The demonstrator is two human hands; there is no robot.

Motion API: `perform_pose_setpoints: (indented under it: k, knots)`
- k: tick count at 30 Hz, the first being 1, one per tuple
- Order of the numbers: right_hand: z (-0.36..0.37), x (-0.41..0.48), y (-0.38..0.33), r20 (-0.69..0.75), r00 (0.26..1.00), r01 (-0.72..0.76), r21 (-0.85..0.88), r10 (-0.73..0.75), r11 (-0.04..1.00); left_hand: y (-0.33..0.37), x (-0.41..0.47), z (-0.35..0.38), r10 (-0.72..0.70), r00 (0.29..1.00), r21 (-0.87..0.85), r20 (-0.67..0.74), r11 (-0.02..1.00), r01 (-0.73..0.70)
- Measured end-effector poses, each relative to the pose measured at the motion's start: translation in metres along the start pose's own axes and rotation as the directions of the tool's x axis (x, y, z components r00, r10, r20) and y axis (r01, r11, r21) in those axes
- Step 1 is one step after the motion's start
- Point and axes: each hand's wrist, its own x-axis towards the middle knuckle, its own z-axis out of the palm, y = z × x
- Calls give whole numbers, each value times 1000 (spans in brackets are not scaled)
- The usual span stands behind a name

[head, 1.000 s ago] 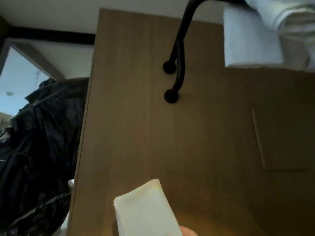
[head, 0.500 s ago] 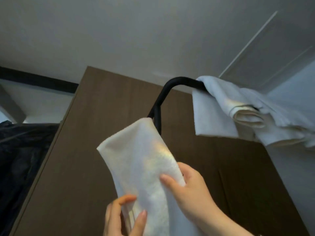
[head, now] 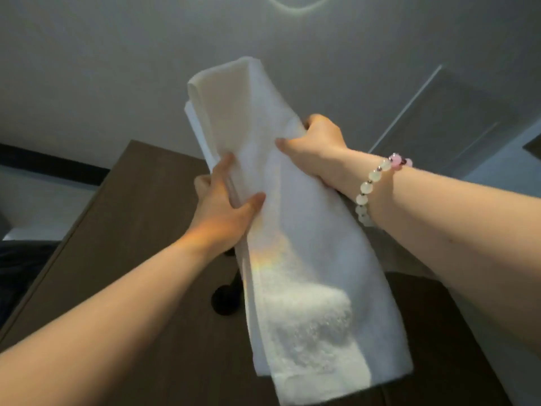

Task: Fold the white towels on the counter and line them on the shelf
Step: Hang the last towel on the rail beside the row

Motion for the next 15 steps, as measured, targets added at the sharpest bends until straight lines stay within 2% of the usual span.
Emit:
perform_pose_setpoints:
  k: [3,5,10,15]
  knots:
    - [-1,20,2,-113,994,14,-1,-14,1000,3,24,5,40,998,113,47,993,-45]
    - [0,32,4,-161,984,70,-39,-76,997,3,39,7,24,996,173,88,984,-39]
    - [13,52,14,-56,974,200,-231,-219,952,-14,63,15,-14,988,282,154,959,-30]
    - [18,56,25,29,972,231,-300,-233,926,-36,78,22,-45,976,334,213,942,-29]
